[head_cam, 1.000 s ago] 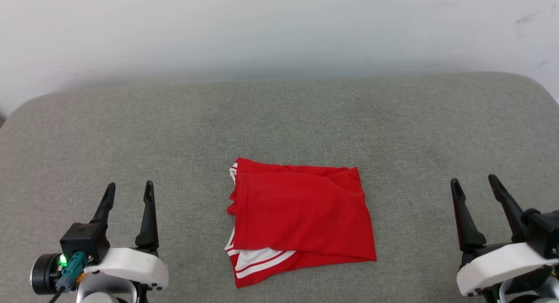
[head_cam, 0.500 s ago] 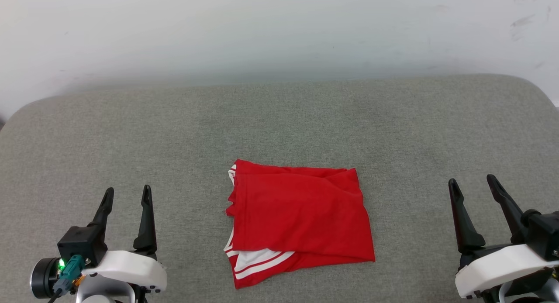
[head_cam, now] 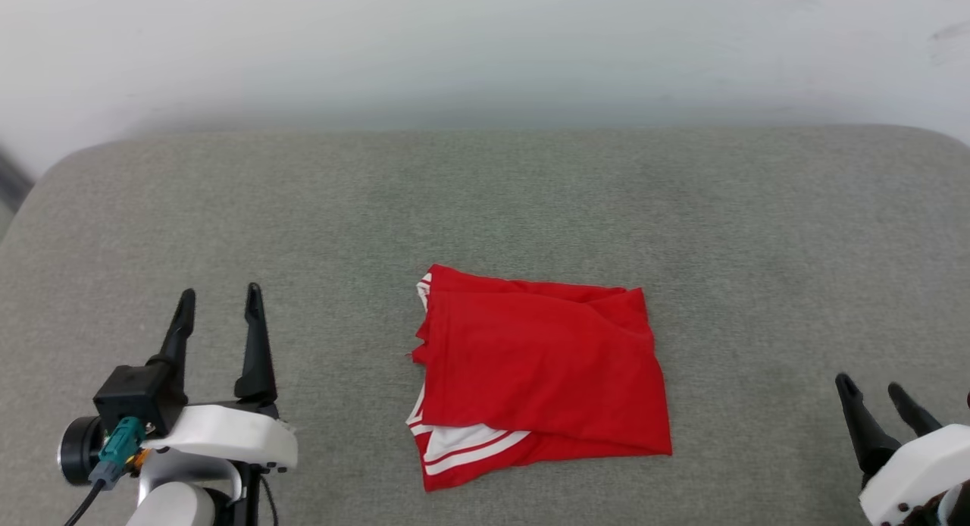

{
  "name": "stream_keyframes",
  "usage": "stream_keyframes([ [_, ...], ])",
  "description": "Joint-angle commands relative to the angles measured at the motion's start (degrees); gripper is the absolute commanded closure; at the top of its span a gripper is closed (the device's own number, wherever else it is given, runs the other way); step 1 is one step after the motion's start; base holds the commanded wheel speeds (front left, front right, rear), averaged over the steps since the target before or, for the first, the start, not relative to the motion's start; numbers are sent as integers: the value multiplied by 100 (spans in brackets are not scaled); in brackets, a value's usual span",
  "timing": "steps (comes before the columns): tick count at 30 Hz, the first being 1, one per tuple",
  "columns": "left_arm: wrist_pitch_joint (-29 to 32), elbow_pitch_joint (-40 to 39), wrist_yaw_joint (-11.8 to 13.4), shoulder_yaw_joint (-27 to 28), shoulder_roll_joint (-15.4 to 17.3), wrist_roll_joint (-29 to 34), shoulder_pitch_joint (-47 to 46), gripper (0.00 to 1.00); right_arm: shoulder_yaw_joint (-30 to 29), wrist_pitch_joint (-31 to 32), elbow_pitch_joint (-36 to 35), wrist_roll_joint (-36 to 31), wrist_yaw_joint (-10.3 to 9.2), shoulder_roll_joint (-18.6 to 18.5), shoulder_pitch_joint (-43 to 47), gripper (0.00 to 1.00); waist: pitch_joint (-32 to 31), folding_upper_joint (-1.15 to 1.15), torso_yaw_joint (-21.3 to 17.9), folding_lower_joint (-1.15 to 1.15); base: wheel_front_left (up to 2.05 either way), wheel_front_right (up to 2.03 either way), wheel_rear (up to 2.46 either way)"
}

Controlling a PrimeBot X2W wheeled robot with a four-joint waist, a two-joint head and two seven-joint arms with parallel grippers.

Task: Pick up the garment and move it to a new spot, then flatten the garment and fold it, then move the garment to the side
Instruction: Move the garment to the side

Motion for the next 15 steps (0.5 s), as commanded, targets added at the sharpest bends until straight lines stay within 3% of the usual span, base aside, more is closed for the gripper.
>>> stream_keyframes([
  [1, -13, -18, -21, 14, -42, 62, -68, 0, -16, 151, 154, 195, 0, -137, -158, 0, 33, 0, 85, 0, 0, 0, 0],
  [4, -12, -29, -109, 48, -170, 144, -120, 0, -39, 756, 697, 999, 0, -315, -260, 0, 81, 0, 263, 0, 0, 0, 0],
  [8, -12, -20, -234, 99, -295, 249, -246, 0, 40, 1371, 1057, 1881, 1, -289, -517, 0, 222, 0, 496, 0, 0, 0, 0],
  [15, -12, 18, -474, 145, -472, 413, -475, 0, 453, 1481, 1662, 2965, 0, -181, -1057, 0, 583, 0, 868, 0, 0, 0, 0],
])
